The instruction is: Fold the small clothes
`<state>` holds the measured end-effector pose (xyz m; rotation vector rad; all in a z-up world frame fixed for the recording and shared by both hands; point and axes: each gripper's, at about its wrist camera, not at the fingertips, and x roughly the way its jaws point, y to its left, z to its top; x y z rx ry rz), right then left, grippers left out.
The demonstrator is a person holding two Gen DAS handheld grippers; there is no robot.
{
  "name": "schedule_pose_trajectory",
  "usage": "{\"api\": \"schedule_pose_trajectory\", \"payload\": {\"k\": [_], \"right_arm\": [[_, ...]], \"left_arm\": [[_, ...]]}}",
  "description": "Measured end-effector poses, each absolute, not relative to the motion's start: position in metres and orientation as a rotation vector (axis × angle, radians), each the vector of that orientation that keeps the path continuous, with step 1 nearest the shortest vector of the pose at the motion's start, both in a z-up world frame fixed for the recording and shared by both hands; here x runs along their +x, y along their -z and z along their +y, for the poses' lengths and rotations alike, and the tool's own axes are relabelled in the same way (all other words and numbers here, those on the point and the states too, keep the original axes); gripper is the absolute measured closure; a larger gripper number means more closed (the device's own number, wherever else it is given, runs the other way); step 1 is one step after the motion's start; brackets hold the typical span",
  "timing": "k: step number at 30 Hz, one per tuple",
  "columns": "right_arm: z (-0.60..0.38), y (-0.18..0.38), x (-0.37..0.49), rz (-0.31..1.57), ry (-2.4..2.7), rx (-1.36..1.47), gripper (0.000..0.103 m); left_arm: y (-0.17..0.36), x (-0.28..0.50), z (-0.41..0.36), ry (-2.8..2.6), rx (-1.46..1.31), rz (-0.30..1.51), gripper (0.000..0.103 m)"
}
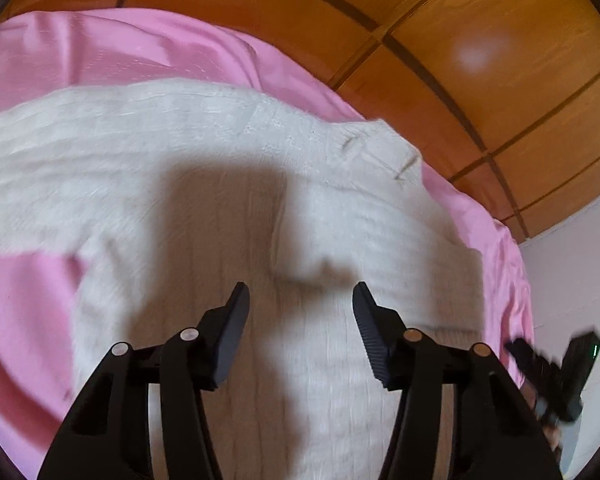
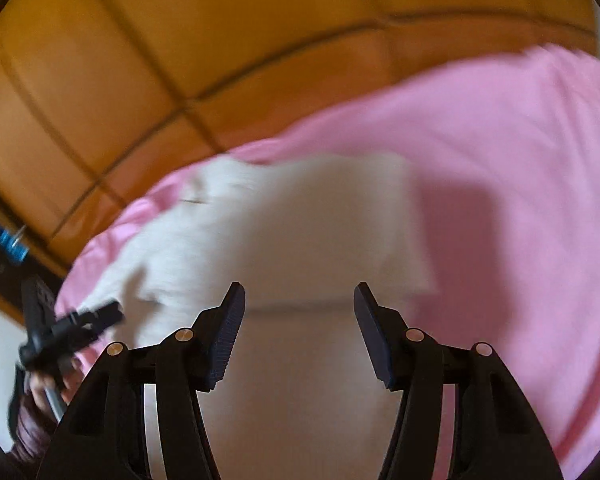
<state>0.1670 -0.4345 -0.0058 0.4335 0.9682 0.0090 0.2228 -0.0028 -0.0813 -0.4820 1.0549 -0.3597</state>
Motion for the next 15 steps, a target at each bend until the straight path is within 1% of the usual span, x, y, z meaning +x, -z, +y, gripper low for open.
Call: {"api": "schedule_pose_trajectory", "payload": {"k": [2,4,5,6,7,13,15], "right_arm": [[-0.458,0.015,0.151,0.973,0.057,0.48,0.047],[-0.471,0.02,0.144,0.973,0.09,0.517,0.047],[-0.475,0.022,0.144,0.971,0.1,0.528,0.047],[-0.476,0.024,0.148,0.971,0.1,0.533,0.047],[-0.475,0.026,0.15,0.971,0.098,0.533,0.047],[-0.447,0.022,0.195,0.938,0.038,0.47,0.047],[-0.435,0.025,0.216,0.941,0.023,0.438,0.047]], "left_arm": [[0.088,0.238,-0.012,0.347,-0.48,1.075,0.051],[0.091,0.247,-0.023,0.358,-0.481,1.089,0.055],[0.094,0.253,-0.029,0.354,-0.476,1.095,0.067],[0.094,0.256,-0.032,0.359,-0.469,1.098,0.084],[0.093,0.259,-0.039,0.367,-0.444,1.099,0.096],[0.057,0.252,-0.022,0.332,-0.451,0.951,0.097],[0.059,0.254,-0.018,0.295,-0.398,0.961,0.097]]}}
